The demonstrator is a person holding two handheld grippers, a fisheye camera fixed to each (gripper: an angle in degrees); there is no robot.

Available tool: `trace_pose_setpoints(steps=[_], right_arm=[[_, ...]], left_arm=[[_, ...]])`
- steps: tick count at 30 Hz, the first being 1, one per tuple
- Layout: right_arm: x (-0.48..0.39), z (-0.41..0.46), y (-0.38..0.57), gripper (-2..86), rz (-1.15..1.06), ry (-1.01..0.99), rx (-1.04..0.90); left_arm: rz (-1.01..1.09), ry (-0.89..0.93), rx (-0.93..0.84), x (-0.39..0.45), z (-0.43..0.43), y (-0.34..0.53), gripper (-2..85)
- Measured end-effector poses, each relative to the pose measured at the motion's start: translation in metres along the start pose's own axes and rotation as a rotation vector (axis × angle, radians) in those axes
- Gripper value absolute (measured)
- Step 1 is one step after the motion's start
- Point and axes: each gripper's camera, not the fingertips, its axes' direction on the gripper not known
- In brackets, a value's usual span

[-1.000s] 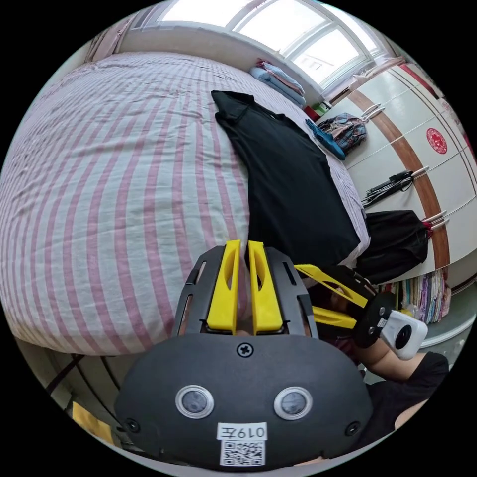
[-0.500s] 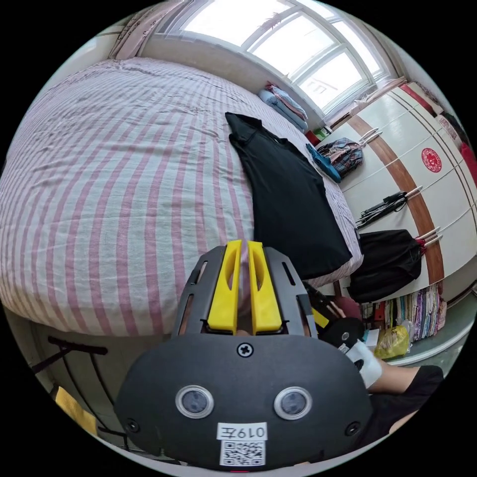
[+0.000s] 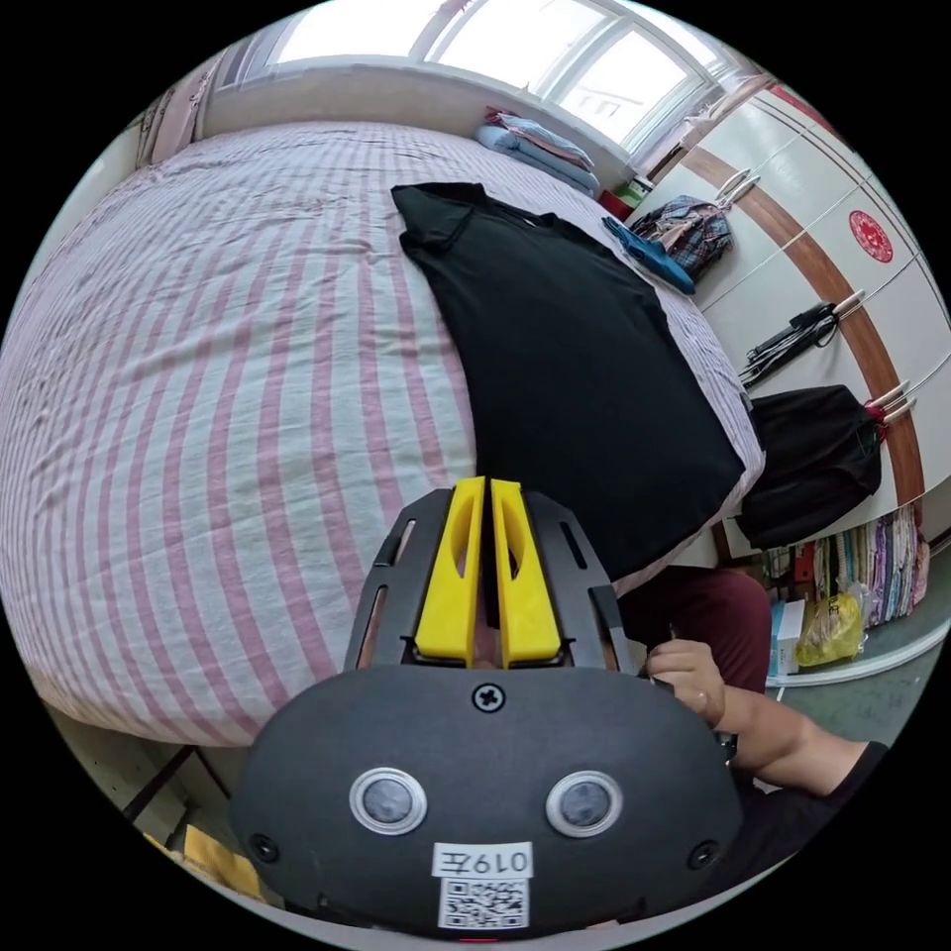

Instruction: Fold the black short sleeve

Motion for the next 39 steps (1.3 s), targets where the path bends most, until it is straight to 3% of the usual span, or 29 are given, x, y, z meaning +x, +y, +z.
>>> trace_pose_setpoints(steps=[5, 13, 15, 19, 24, 27, 31, 34, 39], right_arm=[[0.057, -0.048, 0.056, -0.5, 0.237, -0.111, -0.036], [0.212, -0.075, 0.302, -0.7, 0.885, -0.218, -0.253], [0.233, -0.071, 0.346, -0.7, 0.955, -0.273, -0.275], [0.26, -0.05, 0.397, -0.7, 0.981, -0.317, -0.262], [0.285, -0.005, 0.42, -0.7, 0.961, -0.282, -0.253], [0.327, 0.035, 0.444, -0.8, 1.024, -0.28, -0.199], [0.413, 0.136, 0.48, -0.9, 1.052, -0.257, -0.136], [0.479, 0.225, 0.502, -0.9, 0.981, -0.247, -0.106], [0.551, 0.322, 0.538, -0.9, 0.98, -0.299, -0.174]], left_arm=[[0.036, -0.084, 0.126, 0.059, -0.028, 0.02, 0.8], [0.283, 0.0, 0.157, 0.225, 0.02, 0.011, 0.8], [0.3, 0.005, 0.167, 0.256, 0.039, 0.003, 0.8], [0.326, -0.004, 0.169, 0.308, 0.089, -0.028, 0.8], [0.378, 0.001, -0.006, 0.336, 0.152, -0.072, 0.8], [0.454, 0.08, 0.037, 0.345, 0.159, -0.086, 0.8], [0.306, 0.352, 0.237, 0.332, 0.158, -0.106, 0.9], [0.292, 0.372, 0.361, 0.343, 0.17, -0.128, 1.0], [0.327, 0.418, 0.229, 0.371, 0.196, -0.181, 1.0]])
